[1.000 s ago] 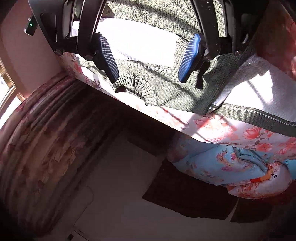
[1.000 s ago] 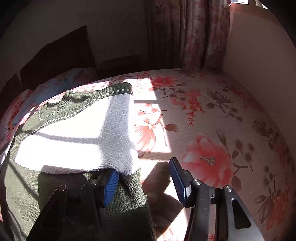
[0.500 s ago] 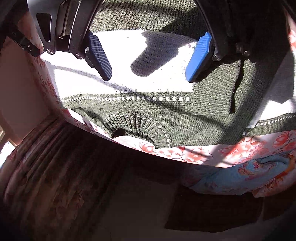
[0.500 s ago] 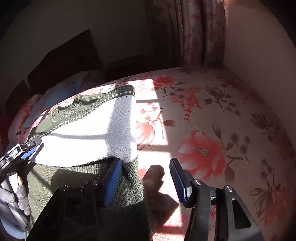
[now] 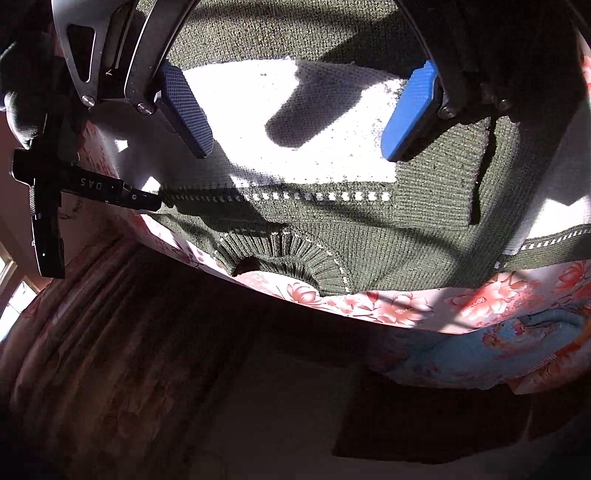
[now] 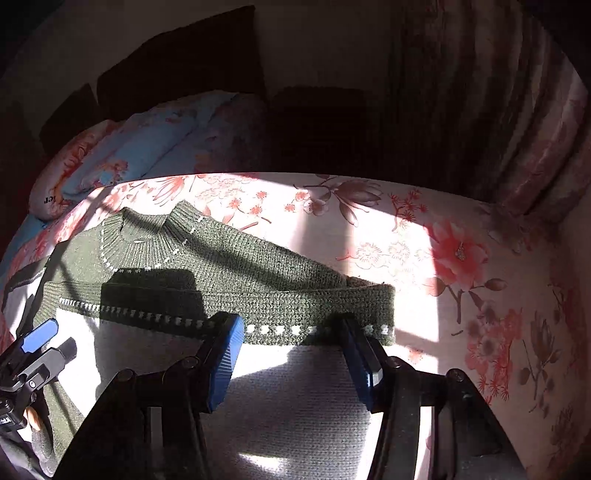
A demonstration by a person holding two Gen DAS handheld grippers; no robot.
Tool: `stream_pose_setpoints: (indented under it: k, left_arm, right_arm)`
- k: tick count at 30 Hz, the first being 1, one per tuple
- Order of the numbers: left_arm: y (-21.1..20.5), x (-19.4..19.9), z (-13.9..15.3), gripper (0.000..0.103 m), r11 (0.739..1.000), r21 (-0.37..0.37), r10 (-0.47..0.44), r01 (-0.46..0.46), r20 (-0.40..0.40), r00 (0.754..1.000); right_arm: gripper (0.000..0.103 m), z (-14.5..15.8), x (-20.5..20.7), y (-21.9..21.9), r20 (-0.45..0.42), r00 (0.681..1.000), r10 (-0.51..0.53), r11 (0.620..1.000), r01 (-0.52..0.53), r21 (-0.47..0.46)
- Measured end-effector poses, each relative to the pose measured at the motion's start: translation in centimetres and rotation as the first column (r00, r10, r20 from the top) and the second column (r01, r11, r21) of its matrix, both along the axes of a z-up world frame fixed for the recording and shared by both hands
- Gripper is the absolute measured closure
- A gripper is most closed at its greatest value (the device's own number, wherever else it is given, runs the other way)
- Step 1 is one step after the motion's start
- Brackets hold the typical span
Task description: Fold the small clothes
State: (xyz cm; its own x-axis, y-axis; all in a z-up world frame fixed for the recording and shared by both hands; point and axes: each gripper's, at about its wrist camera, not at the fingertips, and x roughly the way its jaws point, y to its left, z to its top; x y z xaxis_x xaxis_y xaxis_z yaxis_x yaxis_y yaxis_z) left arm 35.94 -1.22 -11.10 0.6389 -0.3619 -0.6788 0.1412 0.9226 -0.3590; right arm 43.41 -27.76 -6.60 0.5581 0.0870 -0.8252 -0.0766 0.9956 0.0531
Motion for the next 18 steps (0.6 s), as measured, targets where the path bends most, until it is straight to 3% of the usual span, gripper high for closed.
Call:
stream_pose_setpoints:
  k: [3,6,7,9,11,13,15,18]
  left_arm:
    - [-0.1,0.0,0.0,0.000,1.000,-0.004,-0.011,0.011,0.000,1.000]
    - [0.0,0.0,0.0,0.000,1.000,-0.013,-0.014,0.014,0.000,1.000]
    - [0.0,0.1,0.0,0.000,1.000,-0.014,-0.015,0.015,0.000,1.000]
    - [-0.1,0.1,0.0,0.000,1.000,-0.017,-0.018,0.018,0.000,1.000]
    - [0.0,0.0,0.1,0.000,0.999,-0.026,-0.024,0.024,0.003,1.000]
    - [0.4,0.0,0.1,0.000,0.998,-0.054,-0.023,0.023,0.006,1.000]
    - [0.8,-0.1,0.1,0.000,0.996,-0.085,-0.018,0.019,0.009,1.000]
    - [1.2,-0.2,0.1,0.000,0.993,-0.115,-0.007,0.008,0.016,1.000]
  right_arm:
    - [0.050,0.7,-0.2,-1.2,-0.015,0.998,-0.062,0.998,0.062,0.020]
    - [0.048,0.6,-1.1,-0.7,0.005,1.000,0.008,0.999,-0.008,0.045]
    - [0.047,-0.3,-0.8,-0.5,-0.027,0.999,0.018,1.000,-0.017,0.020]
    - [0.046,-0.6,-1.0,-0.2,-0.009,1.000,0.027,0.999,-0.027,-0.034]
    - [0.049,0.1,-1.7,-0.6,-0.024,0.998,-0.064,0.997,0.063,-0.039]
    - [0.050,1.4,-3.6,0.2,0.025,0.988,-0.149,0.985,0.151,-0.079]
    - [0.049,1.9,-5.8,2.5,0.068,0.993,-0.100,0.992,0.105,-0.069]
    - [0.049,0.4,-8.3,6.3,0.069,0.997,-0.016,0.988,0.027,-0.152]
